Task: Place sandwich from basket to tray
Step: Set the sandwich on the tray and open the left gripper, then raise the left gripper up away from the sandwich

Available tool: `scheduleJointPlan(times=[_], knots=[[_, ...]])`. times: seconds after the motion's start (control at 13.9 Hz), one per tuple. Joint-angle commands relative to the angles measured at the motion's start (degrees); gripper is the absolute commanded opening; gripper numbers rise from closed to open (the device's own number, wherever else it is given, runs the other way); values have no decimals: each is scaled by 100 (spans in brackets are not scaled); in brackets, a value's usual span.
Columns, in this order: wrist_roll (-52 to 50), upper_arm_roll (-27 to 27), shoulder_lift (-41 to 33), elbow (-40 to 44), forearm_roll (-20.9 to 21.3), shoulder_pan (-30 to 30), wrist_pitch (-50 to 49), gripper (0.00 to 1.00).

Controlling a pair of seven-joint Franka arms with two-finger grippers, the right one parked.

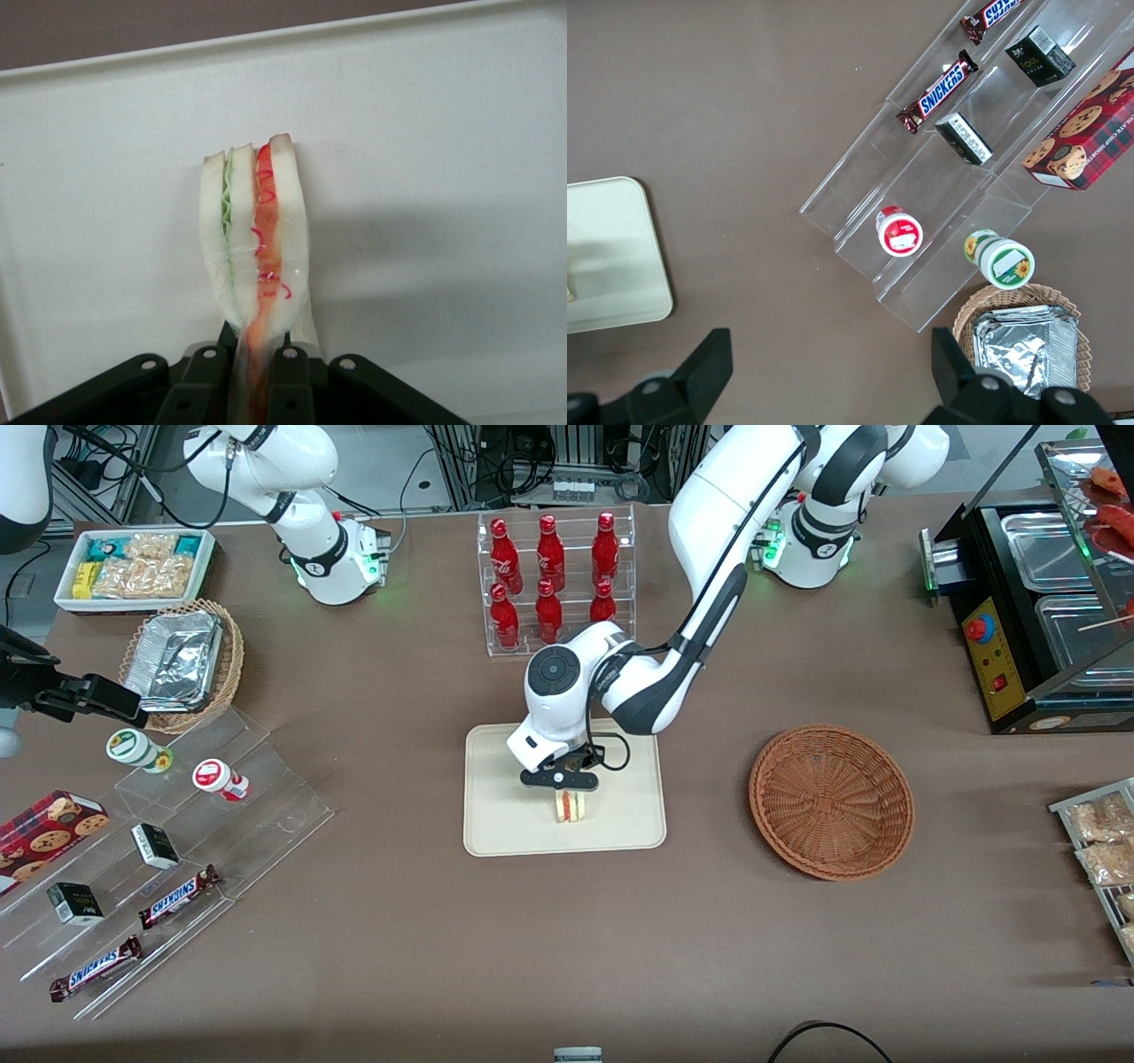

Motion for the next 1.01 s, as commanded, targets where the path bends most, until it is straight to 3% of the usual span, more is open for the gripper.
scheduleJointPlan(times=[0.0,0.43,0.94], knots=[[38,68,94,150,60,-105,-16,100],[-85,103,-344,168,-2,-53,-130,100],[-270,103,-1767,133,-37,701,-1613,100]])
